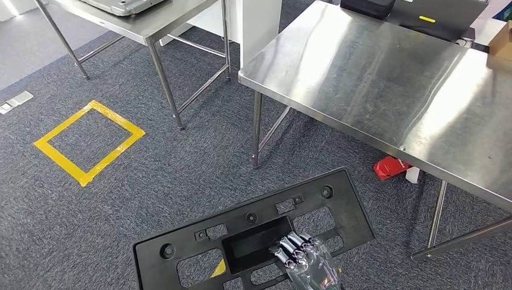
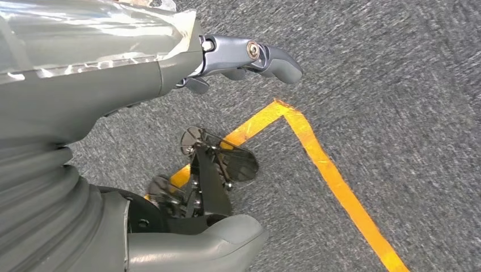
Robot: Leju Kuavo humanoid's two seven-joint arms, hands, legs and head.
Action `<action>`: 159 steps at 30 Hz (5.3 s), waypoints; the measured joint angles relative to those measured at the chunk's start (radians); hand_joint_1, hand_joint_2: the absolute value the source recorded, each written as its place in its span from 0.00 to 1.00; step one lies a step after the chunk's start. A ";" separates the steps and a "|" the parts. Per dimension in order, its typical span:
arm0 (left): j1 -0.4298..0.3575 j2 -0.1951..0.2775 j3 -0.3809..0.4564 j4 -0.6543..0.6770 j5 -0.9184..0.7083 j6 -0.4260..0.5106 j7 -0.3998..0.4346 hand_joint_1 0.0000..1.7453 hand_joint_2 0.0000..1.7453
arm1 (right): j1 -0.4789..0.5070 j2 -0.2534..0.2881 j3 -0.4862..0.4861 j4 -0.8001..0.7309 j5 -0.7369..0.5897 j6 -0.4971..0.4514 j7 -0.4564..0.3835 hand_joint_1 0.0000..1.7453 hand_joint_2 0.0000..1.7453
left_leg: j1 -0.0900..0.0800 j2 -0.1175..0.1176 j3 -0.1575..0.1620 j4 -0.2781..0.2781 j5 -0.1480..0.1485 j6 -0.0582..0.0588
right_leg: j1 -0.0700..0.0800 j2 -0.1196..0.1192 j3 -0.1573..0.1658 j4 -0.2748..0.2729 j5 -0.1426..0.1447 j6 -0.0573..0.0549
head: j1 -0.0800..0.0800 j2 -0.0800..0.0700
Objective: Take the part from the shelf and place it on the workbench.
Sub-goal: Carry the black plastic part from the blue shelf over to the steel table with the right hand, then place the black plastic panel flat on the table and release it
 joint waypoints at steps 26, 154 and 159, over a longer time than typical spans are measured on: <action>-0.002 -0.003 0.000 0.000 0.001 0.000 0.000 0.00 1.00 | -0.018 0.025 -0.001 0.012 -0.012 0.000 -0.031 1.00 1.00 | 0.003 -0.036 0.018 -0.003 -0.009 0.008 | 0.011 0.023 -0.035 0.012 0.051 -0.035 | 0.011 0.000; -0.008 0.015 -0.073 -0.002 -0.085 -0.093 0.033 0.00 1.00 | -0.677 0.052 -0.523 0.737 0.099 0.102 0.265 1.00 1.00 | -0.009 -0.041 -0.107 0.234 -0.133 -0.036 | -0.004 0.002 0.041 -0.184 0.168 -0.063 | -0.007 0.000; -0.010 0.019 -0.073 -0.002 -0.081 -0.102 0.030 0.00 1.00 | -0.730 0.030 -0.606 0.853 0.105 0.142 0.317 1.00 1.00 | 0.005 -0.036 -0.081 0.099 -0.009 -0.045 | -0.004 0.007 0.058 -0.179 0.148 -0.047 | -0.010 0.000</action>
